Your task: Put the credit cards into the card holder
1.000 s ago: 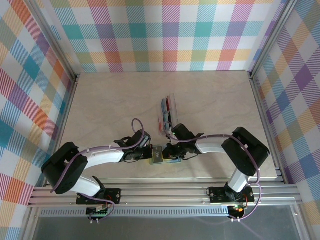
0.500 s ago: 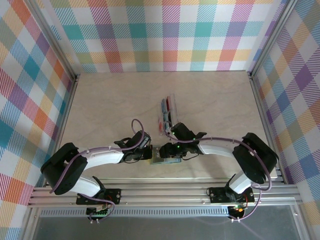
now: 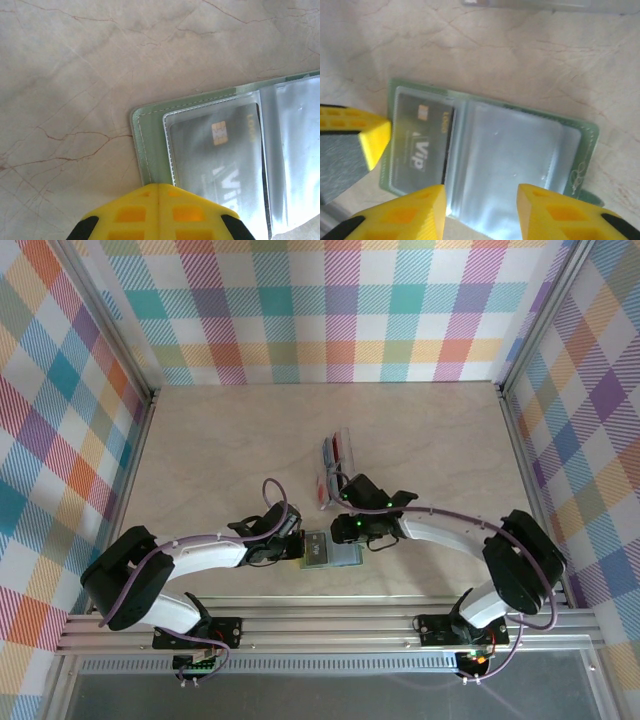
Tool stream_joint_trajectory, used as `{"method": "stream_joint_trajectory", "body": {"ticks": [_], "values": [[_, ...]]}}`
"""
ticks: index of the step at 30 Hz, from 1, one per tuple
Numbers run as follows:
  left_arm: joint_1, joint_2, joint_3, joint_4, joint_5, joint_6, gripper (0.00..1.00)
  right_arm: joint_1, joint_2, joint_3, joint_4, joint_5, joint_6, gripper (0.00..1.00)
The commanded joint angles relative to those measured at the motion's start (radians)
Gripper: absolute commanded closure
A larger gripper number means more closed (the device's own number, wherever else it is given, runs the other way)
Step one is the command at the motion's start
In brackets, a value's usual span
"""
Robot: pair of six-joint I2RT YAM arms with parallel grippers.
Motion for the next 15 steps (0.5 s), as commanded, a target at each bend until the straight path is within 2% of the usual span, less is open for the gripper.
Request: {"method": "stream_joint_trajectory", "body": {"ticks": [1, 7, 15], "values": [[-0.018, -0.007, -0.024, -0.017, -0.002, 0.001, 0.96, 0.002, 0.052, 0.044, -0.055, 0.048, -0.029, 0.57], [-0.019, -0.011, -0.026, -0.014, -0.005, 0.0, 0.96, 0.002, 0.119, 0.076, -0.048, 0.046, -0.045, 0.57], [-0.018, -0.019, -0.027, -0.02, -0.008, 0.004, 0.95, 0.003, 0.155, 0.037, -0.029, 0.058, -0.041, 0.55]]}}
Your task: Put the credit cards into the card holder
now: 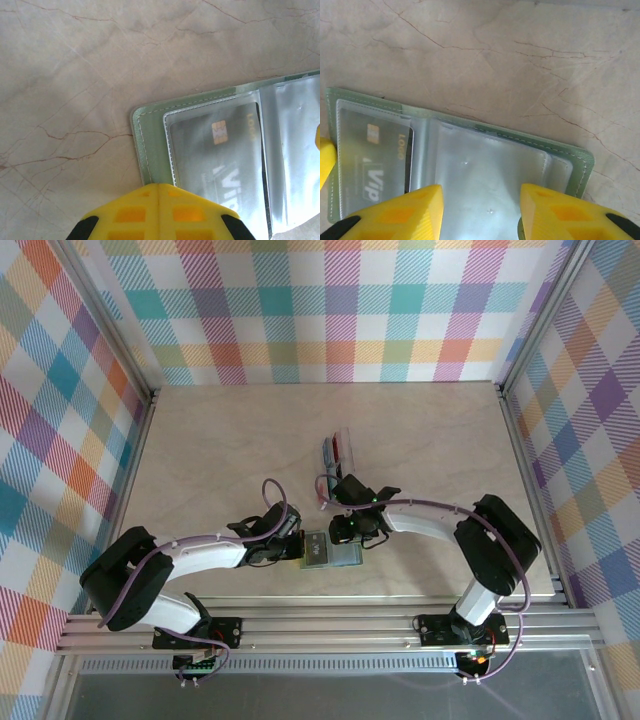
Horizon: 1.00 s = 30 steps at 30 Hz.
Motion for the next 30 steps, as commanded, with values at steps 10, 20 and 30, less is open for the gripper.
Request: {"method": "stream_joint_trajectory", "body": {"ticks": [10, 20, 30], "values": [[-0.018, -0.002, -0.02, -0.015, -0.003, 0.003, 0.95, 0.054, 0.063, -0.046, -0.02, 0.076, 0.001, 0.6], [-0.018, 0.001, -0.016, -0.015, 0.001, 0.003, 0.95, 0.077, 0.047, -0.03, -0.012, 0.07, -0.012, 0.89], [-0.018, 0.001, -0.017, -0.017, 0.002, 0.002, 0.95, 0.077, 0.027, -0.013, 0.026, -0.012, -0.031, 1.0]]}}
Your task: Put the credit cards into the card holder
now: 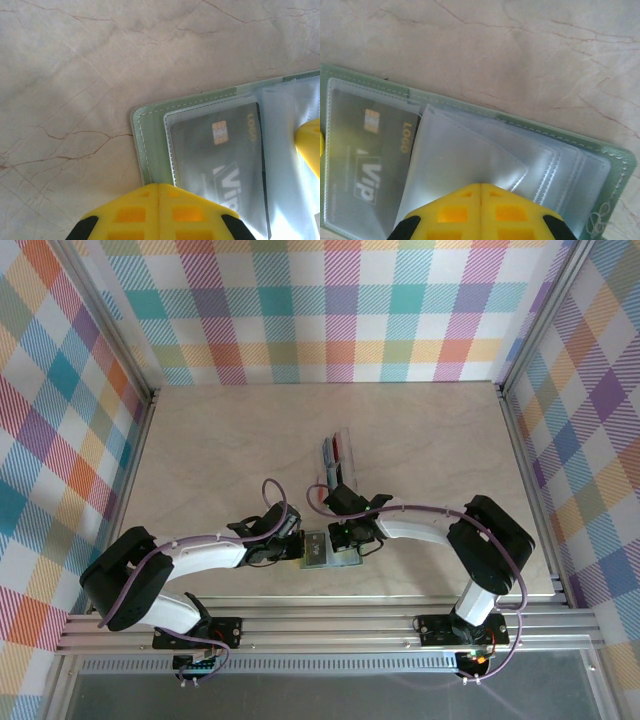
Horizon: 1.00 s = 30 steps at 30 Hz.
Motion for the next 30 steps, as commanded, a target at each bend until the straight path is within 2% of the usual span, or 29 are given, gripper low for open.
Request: {"method": "stream_joint_trajectory", "body": {"ticks": [1, 8, 11, 20, 30], "values": [[-0.018, -0.002, -0.018, -0.016, 0.001, 0.003, 0.95, 0.01, 0.001, 0.001, 0.0, -0.07, -0.016, 1.0], [-0.018, -0.005, -0.019, -0.016, 0.002, 0.001, 0.95, 0.01, 0.002, 0.008, 0.041, -0.172, -0.016, 1.0], [-0.019, -0.008, -0.019, -0.015, 0.002, 0.001, 0.95, 0.012, -0.004, 0.009, 0.051, -0.195, -0.011, 0.91], [-0.018, -0.005, -0.021, -0.009, 0.003, 0.0, 0.95, 0.039, -0.012, 0.013, 0.011, -0.139, 0.003, 0.54], [-0.018, -0.016, -0.021, -0.008, 0.011, -0.002, 0.94, 0.059, -0.059, 0.011, 0.018, -0.17, 0.015, 0.34]]}}
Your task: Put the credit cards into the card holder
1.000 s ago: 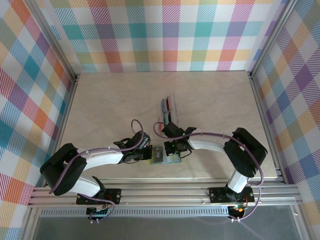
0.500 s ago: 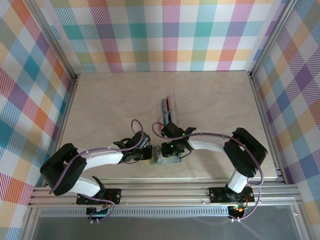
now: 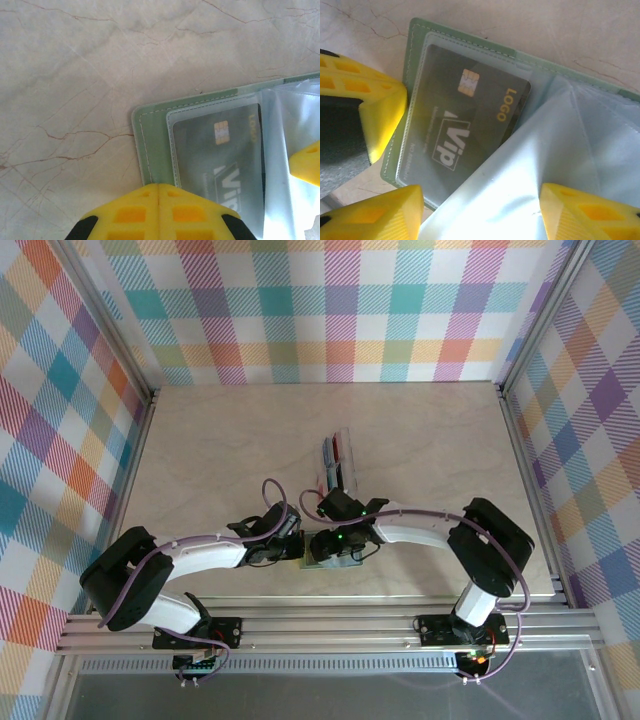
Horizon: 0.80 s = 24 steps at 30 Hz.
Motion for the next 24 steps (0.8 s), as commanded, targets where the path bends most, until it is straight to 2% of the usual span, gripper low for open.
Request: {"method": "stream_joint_trajectory", "body": {"ticks": [1, 15, 24], "values": [[-0.018, -0.015, -0.02, -0.009, 0.013, -0.002, 0.94, 0.009, -0.057, 0.002, -0.013, -0.037, 0.017, 0.33], [-0.018, -0.02, -0.02, -0.007, 0.017, -0.001, 0.94, 0.016, -0.09, -0.062, 0.023, -0.093, 0.085, 0.31], [-0.018, -0.034, -0.024, -0.009, 0.012, -0.001, 0.94, 0.032, -0.148, -0.148, 0.05, -0.08, 0.147, 0.31]]}}
